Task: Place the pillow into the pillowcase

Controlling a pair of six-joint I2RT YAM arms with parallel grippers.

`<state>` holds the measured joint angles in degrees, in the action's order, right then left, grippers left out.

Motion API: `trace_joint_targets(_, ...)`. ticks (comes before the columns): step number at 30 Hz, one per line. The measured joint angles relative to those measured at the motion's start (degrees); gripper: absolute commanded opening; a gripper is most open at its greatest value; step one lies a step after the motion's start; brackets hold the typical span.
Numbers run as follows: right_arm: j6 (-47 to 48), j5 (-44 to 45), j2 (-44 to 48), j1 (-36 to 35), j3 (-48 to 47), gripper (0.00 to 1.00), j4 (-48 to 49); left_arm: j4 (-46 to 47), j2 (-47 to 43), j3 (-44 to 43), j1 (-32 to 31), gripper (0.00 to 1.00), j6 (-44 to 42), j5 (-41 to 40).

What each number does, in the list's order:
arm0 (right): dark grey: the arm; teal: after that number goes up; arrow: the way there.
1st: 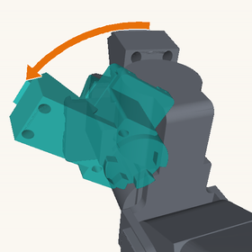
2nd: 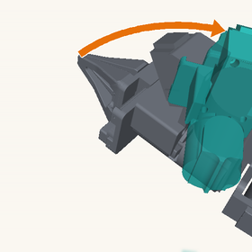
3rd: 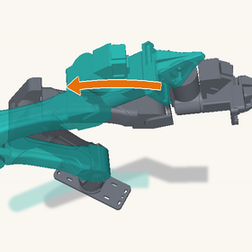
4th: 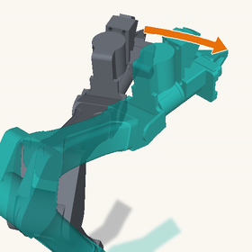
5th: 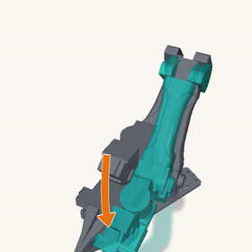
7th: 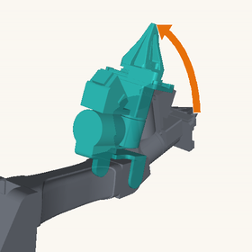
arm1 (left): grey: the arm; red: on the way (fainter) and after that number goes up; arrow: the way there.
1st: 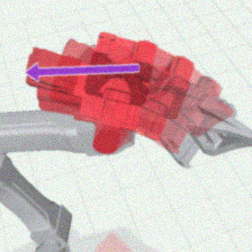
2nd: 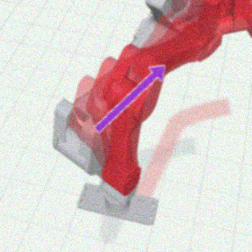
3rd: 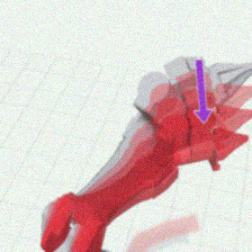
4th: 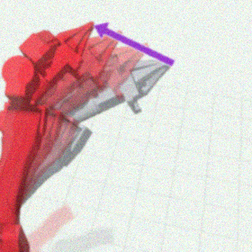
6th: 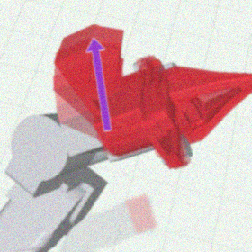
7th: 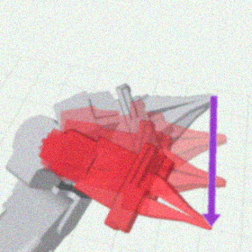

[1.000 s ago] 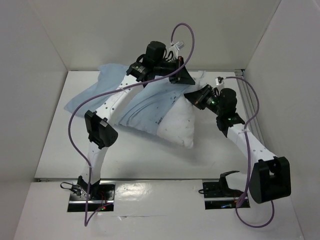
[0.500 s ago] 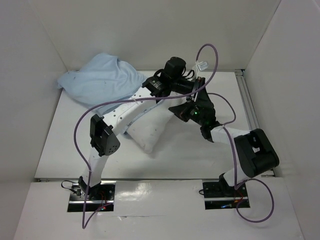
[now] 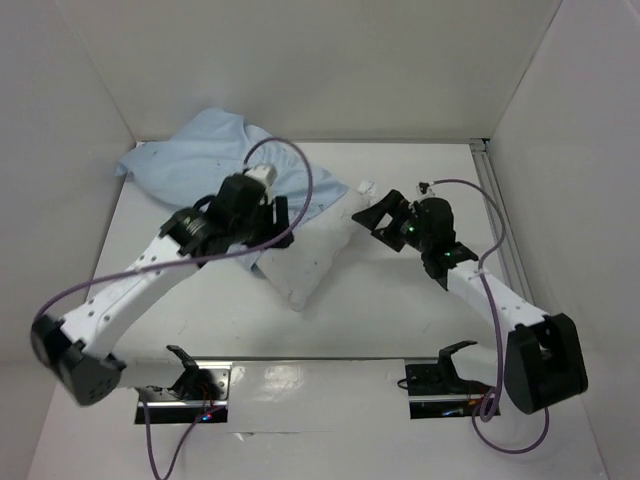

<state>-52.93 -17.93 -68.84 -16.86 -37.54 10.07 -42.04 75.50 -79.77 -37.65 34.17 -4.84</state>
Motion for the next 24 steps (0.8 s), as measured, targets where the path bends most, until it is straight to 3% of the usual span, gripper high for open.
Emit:
trace_joint_targets(1,1.49,0.42,1.97,0.81,-0.24,1.0,-2.43,0.52,-4.74,6.54,-0.17,0.84,1.46,-3.32)
trace_joint_targets(4,5.18,0.66,6.95,3.69,-0.48,1.0,-9.18,1.64,-13.84,22.58,-0.37,0.87,5.51,-9.81)
trace_joint_targets(9,9.22,-1.07,9.35,5.57,-0.5,1.0,-16.96,7.91,-16.11,39.12,-0.46,0.92,9.2,-13.97)
trace_joint_targets(18,10.8,-8.04,9.33,5.66,-0.35,1.0,-20.94,23.69,-6.12,41.42,1.11,0.87,8.15,-22.6)
trace_joint_targets(24,10.78,-9.33,9.33,5.66,-0.35,1.0,-20.9,30.23,-1.81,42.29,3.26,0.77,6.71,-25.4)
